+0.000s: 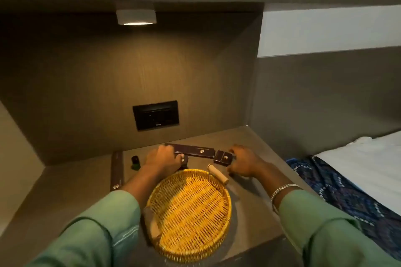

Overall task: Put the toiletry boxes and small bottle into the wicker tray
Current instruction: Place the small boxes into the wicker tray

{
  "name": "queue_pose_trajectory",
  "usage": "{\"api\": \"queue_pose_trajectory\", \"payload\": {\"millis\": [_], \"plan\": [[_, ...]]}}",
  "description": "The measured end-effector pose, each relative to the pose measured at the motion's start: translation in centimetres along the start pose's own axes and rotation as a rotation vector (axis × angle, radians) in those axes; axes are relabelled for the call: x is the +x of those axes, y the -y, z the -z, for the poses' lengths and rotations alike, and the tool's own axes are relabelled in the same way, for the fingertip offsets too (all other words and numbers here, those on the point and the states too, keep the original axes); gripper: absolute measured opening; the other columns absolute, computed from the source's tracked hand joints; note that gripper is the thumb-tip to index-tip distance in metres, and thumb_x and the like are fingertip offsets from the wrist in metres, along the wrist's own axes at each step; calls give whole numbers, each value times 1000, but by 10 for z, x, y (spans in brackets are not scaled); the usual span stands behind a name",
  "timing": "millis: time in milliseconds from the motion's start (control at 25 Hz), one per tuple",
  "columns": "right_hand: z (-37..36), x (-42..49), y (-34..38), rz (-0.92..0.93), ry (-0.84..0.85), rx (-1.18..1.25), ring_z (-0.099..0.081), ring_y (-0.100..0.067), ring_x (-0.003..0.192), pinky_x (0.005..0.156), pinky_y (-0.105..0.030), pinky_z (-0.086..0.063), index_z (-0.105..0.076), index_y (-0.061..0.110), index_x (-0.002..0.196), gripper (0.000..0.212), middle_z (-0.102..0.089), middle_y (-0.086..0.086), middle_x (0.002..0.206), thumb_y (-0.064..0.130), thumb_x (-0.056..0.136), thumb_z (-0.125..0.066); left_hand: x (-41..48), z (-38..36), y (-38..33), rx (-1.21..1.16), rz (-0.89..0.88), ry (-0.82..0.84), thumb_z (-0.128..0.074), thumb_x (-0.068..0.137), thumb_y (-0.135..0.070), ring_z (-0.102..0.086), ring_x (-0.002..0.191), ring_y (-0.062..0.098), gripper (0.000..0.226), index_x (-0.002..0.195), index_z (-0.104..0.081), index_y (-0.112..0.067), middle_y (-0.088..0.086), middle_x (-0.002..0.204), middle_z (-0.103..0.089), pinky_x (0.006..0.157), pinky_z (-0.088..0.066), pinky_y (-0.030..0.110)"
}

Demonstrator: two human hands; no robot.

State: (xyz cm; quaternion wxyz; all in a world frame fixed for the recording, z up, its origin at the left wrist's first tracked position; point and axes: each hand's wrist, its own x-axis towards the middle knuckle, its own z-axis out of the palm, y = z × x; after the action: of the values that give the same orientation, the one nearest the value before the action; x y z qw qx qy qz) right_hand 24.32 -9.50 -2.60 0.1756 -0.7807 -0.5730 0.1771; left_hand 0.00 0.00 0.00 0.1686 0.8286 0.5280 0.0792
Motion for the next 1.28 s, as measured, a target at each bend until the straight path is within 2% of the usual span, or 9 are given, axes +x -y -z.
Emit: {"api": "queue_pose_trajectory", "payload": {"millis": [120,360,480,600,680,760,880,1040,1280], "plan": [[-3,20,5,-21,2,-55,-52,-24,109,88,-43,-49,-43,28,130,75,-52,-5,125,35,65,-80,20,-9,-3,18,56,27,-62,82,-54,-62,75,16,32,86,-60,-22,1,84,-64,67,-55,32],[-17,33,10,-18,-10,-34,-55,-27,111,87,-42,-52,-33,29,136,81,-54,-9,129,30,70,-79,30,-27,-10,14,127,-50,-69,82,-36,-62,81,15,30,104,-62,-17,1,93,-64,75,-58,34],[3,21,17,41,-47,-25,-53,-29,115,89,-43,-50,-28,29,142,90,-52,-11,134,35,69,-81,17,-11,-11,-179,50,-127,-70,82,-35,-63,78,13,25,99,-61,-19,-1,90,-63,72,-60,35],[28,-11,40,134,-134,73,-58,-25,103,85,-44,-52,-26,34,142,93,-60,-9,120,46,67,-79,-9,9,-12,-190,-73,-148,-74,78,-36,-57,89,13,39,110,-58,-19,2,105,-59,71,-53,26],[38,-41,58,221,-160,104,-59,-19,94,77,-40,-54,-29,37,138,92,-60,-2,106,58,62,-76,-31,17,-11,-136,-146,-67,-75,75,-39,-54,98,13,57,125,-54,-21,3,118,-59,73,-46,21],[38,-73,73,281,-128,107,-58,-12,90,70,-34,-55,-35,40,132,92,-59,5,100,70,53,-70,-48,21,-10,-60,-192,48,-73,76,-42,-52,115,19,67,136,-47,-27,2,133,-56,90,-47,32],[11,-116,88,313,-48,-66,-53,-9,87,65,-28,-50,-46,37,120,79,-52,14,93,71,53,-71,-65,12,-7,-7,-200,241,-71,80,-42,-52,116,19,59,134,-49,-35,3,136,-54,94,-49,40],[-32,-140,93,224,-28,-167,-54,-18,96,76,-35,-48,-55,29,112,63,-64,6,100,64,63,-74,-75,-7,-7,39,-195,320,-74,77,-41,-53,110,18,53,127,-57,-32,3,132,-57,87,-50,37],[-54,-142,90,128,-32,-263,-52,-26,110,88,-43,-42,-52,24,114,75,-65,-1,110,71,59,-73,-81,-9,-9,-33,-233,367,-74,81,-29,-51,125,24,48,128,-61,-29,1,138,-56,96,-48,42]]}}
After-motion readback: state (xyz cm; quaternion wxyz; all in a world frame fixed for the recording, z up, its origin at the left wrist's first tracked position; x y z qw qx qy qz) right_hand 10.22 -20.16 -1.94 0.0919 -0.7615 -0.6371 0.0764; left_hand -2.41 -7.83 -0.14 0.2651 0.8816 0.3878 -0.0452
